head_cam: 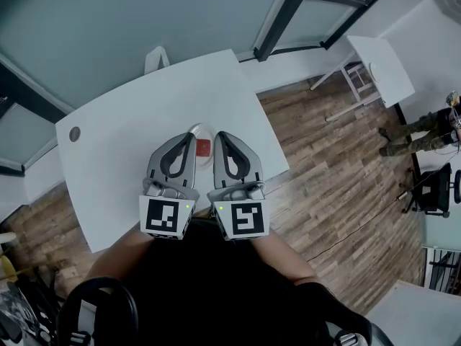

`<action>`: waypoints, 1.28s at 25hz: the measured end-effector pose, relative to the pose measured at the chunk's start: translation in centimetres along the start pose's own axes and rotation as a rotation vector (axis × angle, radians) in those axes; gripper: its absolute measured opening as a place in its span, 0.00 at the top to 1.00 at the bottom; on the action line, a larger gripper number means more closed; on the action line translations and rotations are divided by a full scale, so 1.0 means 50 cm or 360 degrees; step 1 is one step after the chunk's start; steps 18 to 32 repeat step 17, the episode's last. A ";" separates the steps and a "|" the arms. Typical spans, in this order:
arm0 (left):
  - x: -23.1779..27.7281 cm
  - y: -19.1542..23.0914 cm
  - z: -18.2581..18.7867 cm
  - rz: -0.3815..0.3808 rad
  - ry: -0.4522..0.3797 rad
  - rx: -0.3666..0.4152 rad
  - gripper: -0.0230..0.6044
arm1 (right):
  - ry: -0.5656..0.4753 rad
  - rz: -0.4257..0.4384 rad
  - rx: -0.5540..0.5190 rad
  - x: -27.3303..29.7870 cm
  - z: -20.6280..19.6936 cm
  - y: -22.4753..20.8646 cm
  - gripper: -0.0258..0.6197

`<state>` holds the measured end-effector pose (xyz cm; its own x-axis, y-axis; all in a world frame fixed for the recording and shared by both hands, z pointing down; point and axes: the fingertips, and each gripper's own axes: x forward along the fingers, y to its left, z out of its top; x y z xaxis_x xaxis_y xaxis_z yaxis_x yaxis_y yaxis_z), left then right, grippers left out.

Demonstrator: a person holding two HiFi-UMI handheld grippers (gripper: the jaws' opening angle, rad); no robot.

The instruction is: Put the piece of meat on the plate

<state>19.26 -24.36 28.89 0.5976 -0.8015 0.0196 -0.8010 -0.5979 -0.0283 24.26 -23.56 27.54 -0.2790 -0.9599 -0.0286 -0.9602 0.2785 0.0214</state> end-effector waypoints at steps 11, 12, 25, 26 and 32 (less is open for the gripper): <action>-0.004 -0.015 0.002 -0.0025 0.0007 -0.0010 0.97 | -0.0022 -0.0031 -0.0001 -0.017 0.008 -0.006 0.96; -0.004 -0.016 0.002 -0.0027 0.0006 -0.0008 0.96 | -0.0014 -0.0035 -0.0002 -0.019 0.006 -0.008 0.96; -0.007 -0.027 0.005 -0.0036 -0.0006 0.0000 0.96 | 0.0110 -0.0062 -0.0030 -0.038 -0.022 -0.022 0.96; -0.007 -0.027 0.005 -0.0036 -0.0006 0.0000 0.96 | 0.0110 -0.0062 -0.0030 -0.038 -0.022 -0.022 0.96; -0.007 -0.027 0.005 -0.0036 -0.0006 0.0000 0.96 | 0.0110 -0.0062 -0.0030 -0.038 -0.022 -0.022 0.96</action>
